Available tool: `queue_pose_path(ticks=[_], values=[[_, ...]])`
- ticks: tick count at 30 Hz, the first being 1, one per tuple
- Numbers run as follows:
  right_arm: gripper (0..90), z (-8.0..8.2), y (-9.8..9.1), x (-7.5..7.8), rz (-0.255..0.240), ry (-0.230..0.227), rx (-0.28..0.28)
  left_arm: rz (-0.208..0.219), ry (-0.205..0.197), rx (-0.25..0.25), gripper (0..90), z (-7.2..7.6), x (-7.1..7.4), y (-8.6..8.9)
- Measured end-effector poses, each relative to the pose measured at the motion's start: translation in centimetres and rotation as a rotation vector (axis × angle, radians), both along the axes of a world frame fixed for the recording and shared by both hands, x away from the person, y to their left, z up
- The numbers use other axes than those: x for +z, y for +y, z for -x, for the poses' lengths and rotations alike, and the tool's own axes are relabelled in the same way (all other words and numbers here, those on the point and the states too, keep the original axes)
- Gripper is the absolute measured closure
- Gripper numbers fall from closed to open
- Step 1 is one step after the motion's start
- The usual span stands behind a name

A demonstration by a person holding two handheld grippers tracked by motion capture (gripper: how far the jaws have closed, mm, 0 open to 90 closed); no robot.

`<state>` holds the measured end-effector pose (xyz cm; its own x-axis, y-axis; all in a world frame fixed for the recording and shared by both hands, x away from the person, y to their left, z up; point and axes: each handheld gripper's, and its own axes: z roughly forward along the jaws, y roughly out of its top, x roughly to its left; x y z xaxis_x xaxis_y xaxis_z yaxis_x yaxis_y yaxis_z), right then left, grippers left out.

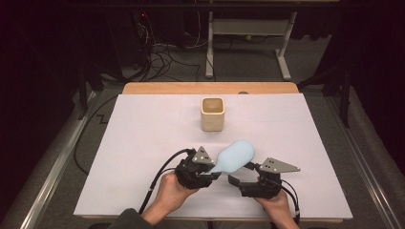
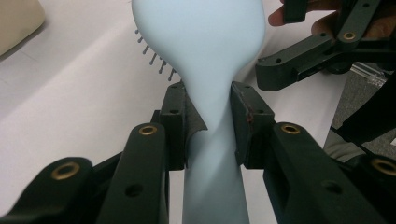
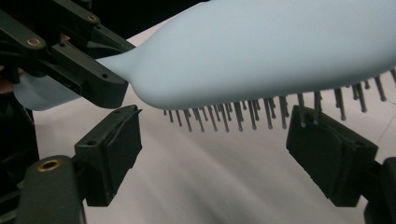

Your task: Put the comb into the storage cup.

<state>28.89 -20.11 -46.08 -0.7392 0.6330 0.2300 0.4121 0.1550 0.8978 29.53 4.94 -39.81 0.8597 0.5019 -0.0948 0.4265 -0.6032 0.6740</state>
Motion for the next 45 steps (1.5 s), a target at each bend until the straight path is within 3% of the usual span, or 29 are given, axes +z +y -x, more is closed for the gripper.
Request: queue_pose_path(ticks=[12, 26, 39, 45], values=[[16.2, -0.5, -0.2, 0.2, -0.068, 0.070, 0.002, 0.000, -0.001, -0.012, 68.8, 0.1, -0.2, -0.2], [15.1, -1.0, 0.1, 0.7, -0.105, 0.093, -0.010, -0.003, 0.000, -0.019, 68.8, 0.1, -0.5, -0.7], [14.1, -1.5, 0.8, 0.9, -0.093, 0.088, -0.029, -0.002, -0.004, -0.030, 68.8, -0.3, -0.8, -0.9], [14.2, -1.5, 1.3, 1.4, -0.081, 0.065, -0.036, 0.018, -0.008, -0.026, 68.9, -0.4, -0.7, -0.8]])
